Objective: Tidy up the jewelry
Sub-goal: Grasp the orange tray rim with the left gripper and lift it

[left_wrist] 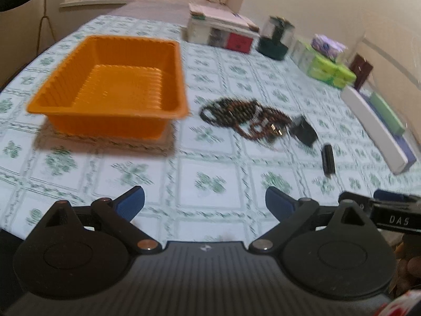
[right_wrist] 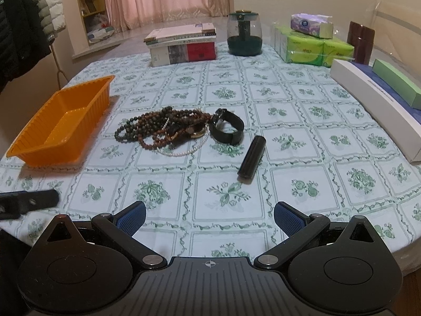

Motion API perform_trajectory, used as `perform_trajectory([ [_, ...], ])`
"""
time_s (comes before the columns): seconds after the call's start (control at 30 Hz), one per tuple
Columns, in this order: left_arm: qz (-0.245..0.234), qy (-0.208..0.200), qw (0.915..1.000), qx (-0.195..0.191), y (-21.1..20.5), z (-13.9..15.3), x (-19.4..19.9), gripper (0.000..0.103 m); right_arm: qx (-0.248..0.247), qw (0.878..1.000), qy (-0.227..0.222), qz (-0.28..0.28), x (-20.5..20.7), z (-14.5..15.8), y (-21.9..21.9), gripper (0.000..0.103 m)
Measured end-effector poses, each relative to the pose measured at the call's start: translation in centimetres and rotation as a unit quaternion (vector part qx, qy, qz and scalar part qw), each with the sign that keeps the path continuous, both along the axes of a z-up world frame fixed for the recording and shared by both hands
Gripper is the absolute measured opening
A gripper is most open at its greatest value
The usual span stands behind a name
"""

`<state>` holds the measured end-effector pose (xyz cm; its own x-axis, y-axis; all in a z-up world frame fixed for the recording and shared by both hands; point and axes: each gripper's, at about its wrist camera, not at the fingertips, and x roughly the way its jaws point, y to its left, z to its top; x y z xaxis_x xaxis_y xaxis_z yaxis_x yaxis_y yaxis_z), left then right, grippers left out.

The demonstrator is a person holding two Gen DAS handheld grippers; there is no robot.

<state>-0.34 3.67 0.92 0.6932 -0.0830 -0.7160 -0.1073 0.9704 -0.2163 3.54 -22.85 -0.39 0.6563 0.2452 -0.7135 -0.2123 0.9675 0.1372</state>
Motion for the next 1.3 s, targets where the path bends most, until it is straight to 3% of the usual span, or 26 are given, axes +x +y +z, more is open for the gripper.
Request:
perform_trajectory([
  [0.17,0.053,-0.038,0.9979,-0.004,5.3,1.8,-0.6,0.096,-0.001,1.000,-0.008,0.002,0.4,0.3,0.6,0.103],
  [0.37,0.127,-0.068,0.9895,0.016,12.7,2.8,0.0,0.084,-0.005,1.000,-0.013,0.002,1.1,0.3,1.6,0.103],
  [0.43,0.139,-0.069,0.9876,0.025,14.8,2.4,0.7,0.067,-0.007,1.000,-0.013,0.003,1.4,0.2,2.0,0.103],
  [0.6,0.164,-0.064,0.9843,0.002,19.3,0.5,2.5,0.055,-0.019,1.000,-0.009,0.007,2.3,-0.2,2.9,0.103],
  [0.73,0.161,-0.059,0.9842,-0.045,21.2,-1.2,3.9,0.039,-0.031,0.999,-0.004,0.006,3.1,-0.7,3.5,0.103],
  [0.83,0.163,-0.063,0.9819,-0.074,21.7,-2.3,4.5,0.033,-0.039,0.999,0.005,0.009,3.8,-1.1,4.2,0.103],
  [1.1,0.168,-0.053,0.9795,-0.097,21.9,-4.2,5.9,0.015,-0.047,0.998,0.016,0.023,4.6,-2.0,5.8,0.103],
  [1.3,0.166,-0.048,0.9797,-0.102,22.0,-4.5,6.3,0.012,-0.044,0.999,0.018,0.027,5.0,-2.1,6.2,0.103],
])
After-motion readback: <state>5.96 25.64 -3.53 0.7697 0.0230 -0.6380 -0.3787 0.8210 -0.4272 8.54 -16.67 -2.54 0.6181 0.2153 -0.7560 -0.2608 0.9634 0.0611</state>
